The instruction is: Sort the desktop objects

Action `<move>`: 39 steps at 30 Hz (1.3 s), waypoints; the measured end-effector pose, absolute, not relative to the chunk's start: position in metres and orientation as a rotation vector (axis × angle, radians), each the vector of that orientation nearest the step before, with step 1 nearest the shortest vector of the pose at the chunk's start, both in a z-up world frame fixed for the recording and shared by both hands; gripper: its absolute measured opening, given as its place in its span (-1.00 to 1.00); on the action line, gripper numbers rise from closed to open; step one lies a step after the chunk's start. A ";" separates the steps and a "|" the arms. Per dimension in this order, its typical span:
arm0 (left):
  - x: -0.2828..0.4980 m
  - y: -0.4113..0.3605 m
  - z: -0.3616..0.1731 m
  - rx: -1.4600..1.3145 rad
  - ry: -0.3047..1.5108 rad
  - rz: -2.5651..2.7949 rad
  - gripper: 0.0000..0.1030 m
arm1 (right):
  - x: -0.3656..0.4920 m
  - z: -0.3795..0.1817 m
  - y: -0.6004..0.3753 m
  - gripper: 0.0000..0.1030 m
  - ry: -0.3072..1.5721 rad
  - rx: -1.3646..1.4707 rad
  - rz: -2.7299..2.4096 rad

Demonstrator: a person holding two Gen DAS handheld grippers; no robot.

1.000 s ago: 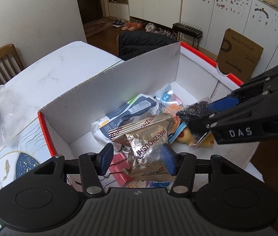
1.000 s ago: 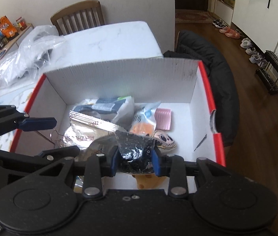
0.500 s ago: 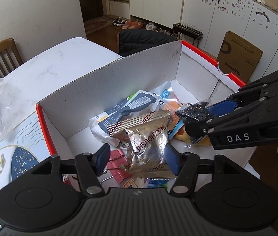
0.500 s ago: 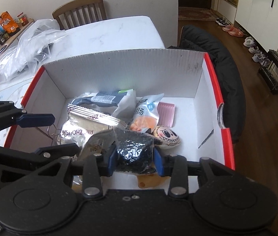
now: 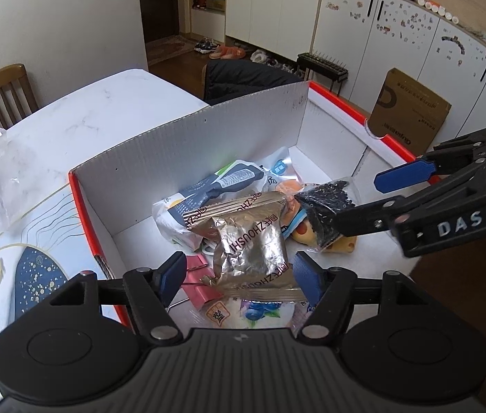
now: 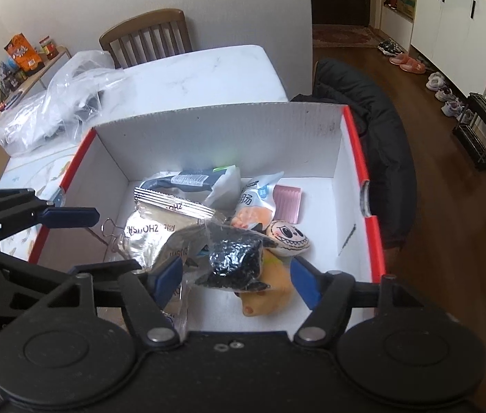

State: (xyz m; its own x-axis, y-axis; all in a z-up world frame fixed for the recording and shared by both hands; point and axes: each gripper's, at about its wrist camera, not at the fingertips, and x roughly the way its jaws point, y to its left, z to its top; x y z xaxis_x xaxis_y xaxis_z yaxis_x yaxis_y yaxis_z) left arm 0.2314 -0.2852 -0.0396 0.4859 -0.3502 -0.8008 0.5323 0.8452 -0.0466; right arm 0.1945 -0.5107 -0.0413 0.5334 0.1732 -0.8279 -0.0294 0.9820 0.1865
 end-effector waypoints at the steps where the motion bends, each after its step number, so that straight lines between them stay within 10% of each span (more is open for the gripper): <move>1: 0.230 -0.284 -0.038 0.215 0.912 -0.544 0.31 | 0.192 -0.039 -0.512 0.37 0.994 0.161 0.127; 39: 0.185 -0.218 -0.001 0.124 0.807 -0.555 0.99 | 0.114 0.006 -0.463 0.91 0.697 0.096 0.152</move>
